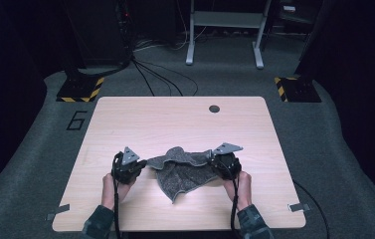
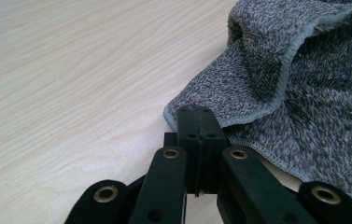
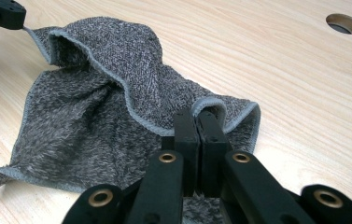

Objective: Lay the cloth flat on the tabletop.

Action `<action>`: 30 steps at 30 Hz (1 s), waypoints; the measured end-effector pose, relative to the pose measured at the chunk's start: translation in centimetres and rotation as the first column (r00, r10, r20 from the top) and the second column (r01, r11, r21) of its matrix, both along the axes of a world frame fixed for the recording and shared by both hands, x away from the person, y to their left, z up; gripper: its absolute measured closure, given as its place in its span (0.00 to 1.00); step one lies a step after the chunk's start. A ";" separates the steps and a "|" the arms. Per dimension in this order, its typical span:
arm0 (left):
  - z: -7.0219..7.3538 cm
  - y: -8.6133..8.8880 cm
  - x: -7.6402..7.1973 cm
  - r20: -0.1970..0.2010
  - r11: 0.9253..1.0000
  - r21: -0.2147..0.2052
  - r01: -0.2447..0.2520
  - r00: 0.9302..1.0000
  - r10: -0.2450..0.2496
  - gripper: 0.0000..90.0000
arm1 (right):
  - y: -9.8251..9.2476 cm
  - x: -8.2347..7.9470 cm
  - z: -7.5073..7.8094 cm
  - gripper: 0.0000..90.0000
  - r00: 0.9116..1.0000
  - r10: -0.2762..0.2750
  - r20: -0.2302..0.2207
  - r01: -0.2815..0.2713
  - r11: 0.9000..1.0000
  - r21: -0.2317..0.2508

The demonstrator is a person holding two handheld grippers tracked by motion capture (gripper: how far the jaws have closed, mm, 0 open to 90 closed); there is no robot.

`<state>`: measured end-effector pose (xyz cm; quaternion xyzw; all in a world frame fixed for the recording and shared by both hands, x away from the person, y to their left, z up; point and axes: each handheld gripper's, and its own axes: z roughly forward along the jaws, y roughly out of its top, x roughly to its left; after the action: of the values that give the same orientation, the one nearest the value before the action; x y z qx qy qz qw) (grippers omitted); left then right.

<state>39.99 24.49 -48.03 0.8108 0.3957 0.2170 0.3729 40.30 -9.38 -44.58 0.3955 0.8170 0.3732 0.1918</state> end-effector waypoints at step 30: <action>-1.9 -5.6 0.7 -0.031 0.998 0.053 0.025 0.999 -0.024 0.35 | 0.3 0.2 0.9 0.99 1.000 0.008 0.009 -0.008 1.000 0.022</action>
<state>40.70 18.94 -49.97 0.8283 0.3853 0.2107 0.3479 40.51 -9.04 -43.72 0.3928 0.8135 0.3849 0.1894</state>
